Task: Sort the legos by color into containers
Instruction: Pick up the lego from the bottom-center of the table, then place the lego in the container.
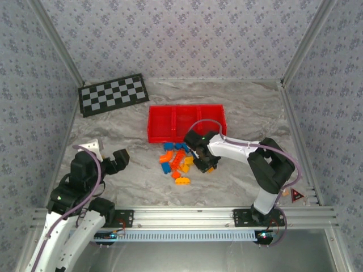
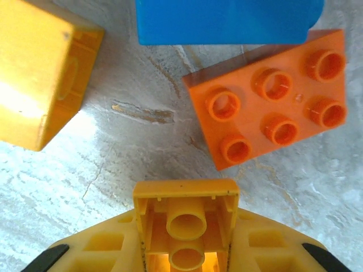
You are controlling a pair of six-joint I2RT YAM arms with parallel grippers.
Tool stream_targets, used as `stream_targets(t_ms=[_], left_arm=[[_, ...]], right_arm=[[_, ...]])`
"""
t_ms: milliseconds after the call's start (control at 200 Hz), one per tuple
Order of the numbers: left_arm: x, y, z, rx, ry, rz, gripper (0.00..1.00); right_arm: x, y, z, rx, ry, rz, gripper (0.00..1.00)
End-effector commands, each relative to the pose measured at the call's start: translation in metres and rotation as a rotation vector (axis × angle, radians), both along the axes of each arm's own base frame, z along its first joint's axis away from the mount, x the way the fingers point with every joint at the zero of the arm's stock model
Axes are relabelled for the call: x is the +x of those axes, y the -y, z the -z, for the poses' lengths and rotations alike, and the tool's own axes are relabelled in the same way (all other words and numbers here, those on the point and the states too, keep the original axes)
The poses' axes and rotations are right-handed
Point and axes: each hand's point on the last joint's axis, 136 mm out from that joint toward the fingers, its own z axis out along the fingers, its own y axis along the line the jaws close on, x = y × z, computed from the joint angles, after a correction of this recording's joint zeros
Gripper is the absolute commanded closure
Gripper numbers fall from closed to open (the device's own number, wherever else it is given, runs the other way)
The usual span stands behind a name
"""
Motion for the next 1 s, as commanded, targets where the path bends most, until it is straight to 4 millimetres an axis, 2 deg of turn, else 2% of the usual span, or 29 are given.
stream_targets(t_ms=[0,100,105,120,225,295,395,485,645,800,994], left_arm=[[0.0,0.003,-0.003,-0.01,0.031,0.013,0.0],[-0.002,0.003,-0.005,-0.014,0.055,0.018,0.0],[-0.002,0.003,-0.005,-0.014,0.055,0.019,0.0],[-0.002,0.003,-0.005,-0.015,0.059,0.017,0.0],[-0.002,0.0,-0.006,-0.015,0.072,0.006,0.0],[-0.002,0.0,-0.005,-0.013,0.071,0.004,0.0],[0.0,0.001,-0.004,-0.008,0.063,0.007,0.0],[0.0,0.002,-0.003,-0.002,0.057,0.009,0.0],[0.001,0.001,-0.002,0.001,0.053,0.004,0.0],[0.001,0.002,-0.001,0.002,0.053,0.007,0.0],[0.0,0.001,-0.001,0.008,0.052,0.007,0.0]], right_arm=[[0.005,0.0,-0.039,0.021,0.076,0.033,0.75],[0.009,-0.004,-0.069,0.093,0.131,0.049,0.76],[0.014,-0.009,-0.079,0.118,0.154,0.053,0.76],[0.017,-0.011,-0.087,0.137,0.174,0.056,0.76],[0.034,-0.013,-0.124,0.228,0.252,0.1,0.76],[0.046,-0.011,-0.139,0.27,0.283,0.132,0.76],[0.069,-0.004,-0.149,0.323,0.304,0.193,0.76],[0.093,0.008,-0.149,0.338,0.316,0.25,0.76],[0.134,0.024,-0.136,0.332,0.304,0.316,0.77],[0.167,0.023,-0.119,0.357,0.277,0.336,0.76],[0.196,0.022,-0.096,0.374,0.246,0.34,0.75]])
